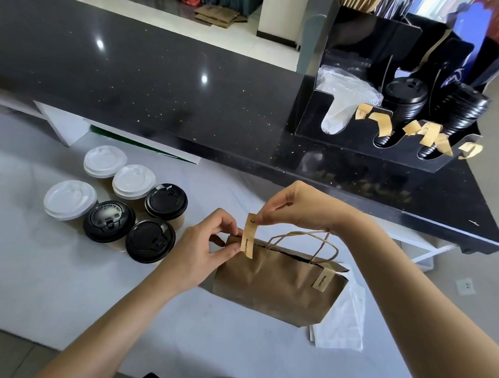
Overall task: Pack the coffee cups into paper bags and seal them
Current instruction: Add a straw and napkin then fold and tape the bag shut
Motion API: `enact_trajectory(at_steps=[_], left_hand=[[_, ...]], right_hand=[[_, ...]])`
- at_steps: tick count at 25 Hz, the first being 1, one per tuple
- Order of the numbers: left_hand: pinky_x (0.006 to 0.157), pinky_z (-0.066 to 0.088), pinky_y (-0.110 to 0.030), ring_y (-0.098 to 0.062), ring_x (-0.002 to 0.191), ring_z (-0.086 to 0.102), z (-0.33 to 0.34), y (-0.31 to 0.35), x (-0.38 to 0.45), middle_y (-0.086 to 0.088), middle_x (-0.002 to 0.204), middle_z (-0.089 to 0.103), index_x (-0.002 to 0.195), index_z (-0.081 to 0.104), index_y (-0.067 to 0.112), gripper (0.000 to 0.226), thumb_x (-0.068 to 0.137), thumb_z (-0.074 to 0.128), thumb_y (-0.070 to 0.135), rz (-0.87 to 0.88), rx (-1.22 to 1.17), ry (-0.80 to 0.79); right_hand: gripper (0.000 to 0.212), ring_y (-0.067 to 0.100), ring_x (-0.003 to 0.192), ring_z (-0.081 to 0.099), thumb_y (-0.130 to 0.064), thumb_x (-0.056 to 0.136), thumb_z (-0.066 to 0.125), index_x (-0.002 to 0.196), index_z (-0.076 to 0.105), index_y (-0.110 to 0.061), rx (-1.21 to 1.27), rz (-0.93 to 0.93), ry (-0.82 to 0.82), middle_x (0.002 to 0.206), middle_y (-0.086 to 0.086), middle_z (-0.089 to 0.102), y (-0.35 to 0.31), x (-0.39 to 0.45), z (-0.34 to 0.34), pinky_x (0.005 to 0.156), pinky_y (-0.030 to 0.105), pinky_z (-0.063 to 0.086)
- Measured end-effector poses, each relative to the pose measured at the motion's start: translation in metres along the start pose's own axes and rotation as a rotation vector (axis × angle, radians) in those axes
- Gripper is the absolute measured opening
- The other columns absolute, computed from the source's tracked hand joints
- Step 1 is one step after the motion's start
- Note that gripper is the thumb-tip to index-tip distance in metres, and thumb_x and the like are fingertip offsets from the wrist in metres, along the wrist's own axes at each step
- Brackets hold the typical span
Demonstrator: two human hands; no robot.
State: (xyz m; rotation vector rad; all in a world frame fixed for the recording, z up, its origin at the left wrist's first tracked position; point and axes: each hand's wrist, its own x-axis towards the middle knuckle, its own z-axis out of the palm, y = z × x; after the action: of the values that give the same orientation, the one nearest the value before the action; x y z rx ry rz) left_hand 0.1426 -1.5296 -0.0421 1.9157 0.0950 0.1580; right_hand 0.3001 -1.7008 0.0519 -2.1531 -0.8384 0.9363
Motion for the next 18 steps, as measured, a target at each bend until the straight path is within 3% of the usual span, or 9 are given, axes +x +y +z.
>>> enact_trajectory(at_steps=[3, 10, 13, 15, 18], left_hand=[[0.092, 0.055, -0.04, -0.013, 0.108, 0.066, -0.0001, -0.0002, -0.0009, 0.011, 0.101, 0.072, 0.087, 0.056, 0.021, 0.02, 0.093, 0.071, 0.01, 0.03, 0.033, -0.025], [0.089, 0.056, -0.033, -0.02, 0.102, 0.065, -0.0007, 0.0006, -0.0017, 0.01, 0.098, 0.07, 0.088, 0.059, 0.023, 0.021, 0.092, 0.066, 0.004, 0.055, 0.077, -0.037], [0.09, 0.055, -0.034, -0.018, 0.102, 0.064, -0.0003, 0.0017, -0.0021, 0.011, 0.097, 0.069, 0.089, 0.059, 0.023, 0.006, 0.092, 0.063, 0.019, 0.047, 0.042, -0.043], [0.092, 0.054, -0.034, -0.018, 0.102, 0.064, -0.0002, 0.0037, -0.0022, 0.01, 0.099, 0.07, 0.088, 0.059, 0.022, 0.015, 0.092, 0.065, 0.035, 0.027, 0.034, -0.046], [0.092, 0.055, -0.038, -0.018, 0.101, 0.065, 0.0008, 0.0022, -0.0025, 0.01, 0.1, 0.07, 0.087, 0.057, 0.022, 0.019, 0.089, 0.075, 0.027, 0.017, 0.074, -0.03]], right_hand=[[0.018, 0.012, 0.097, 0.074, -0.031, 0.086, 0.08, 0.098, 0.084, -0.017, 0.012, 0.006, -0.006, 0.095, -0.008, 0.08, 0.0, -0.0004, 0.0024, 0.1, 0.043, 0.056], [0.016, 0.009, 0.093, 0.074, -0.029, 0.086, 0.08, 0.097, 0.084, -0.017, 0.027, -0.013, 0.004, 0.093, -0.01, 0.08, 0.0009, -0.0033, 0.0045, 0.098, 0.04, 0.058], [0.016, 0.007, 0.091, 0.074, -0.028, 0.087, 0.08, 0.098, 0.084, -0.016, 0.035, -0.021, 0.017, 0.092, -0.01, 0.08, 0.0016, -0.0047, 0.0038, 0.096, 0.036, 0.058], [0.017, 0.008, 0.091, 0.074, -0.028, 0.087, 0.08, 0.098, 0.084, -0.016, 0.03, -0.02, 0.018, 0.091, -0.009, 0.08, 0.003, -0.0046, 0.0044, 0.096, 0.037, 0.059], [0.017, 0.01, 0.091, 0.074, -0.029, 0.086, 0.08, 0.097, 0.084, -0.017, 0.028, -0.018, 0.029, 0.091, -0.009, 0.08, 0.0051, -0.0041, 0.0047, 0.097, 0.039, 0.058]])
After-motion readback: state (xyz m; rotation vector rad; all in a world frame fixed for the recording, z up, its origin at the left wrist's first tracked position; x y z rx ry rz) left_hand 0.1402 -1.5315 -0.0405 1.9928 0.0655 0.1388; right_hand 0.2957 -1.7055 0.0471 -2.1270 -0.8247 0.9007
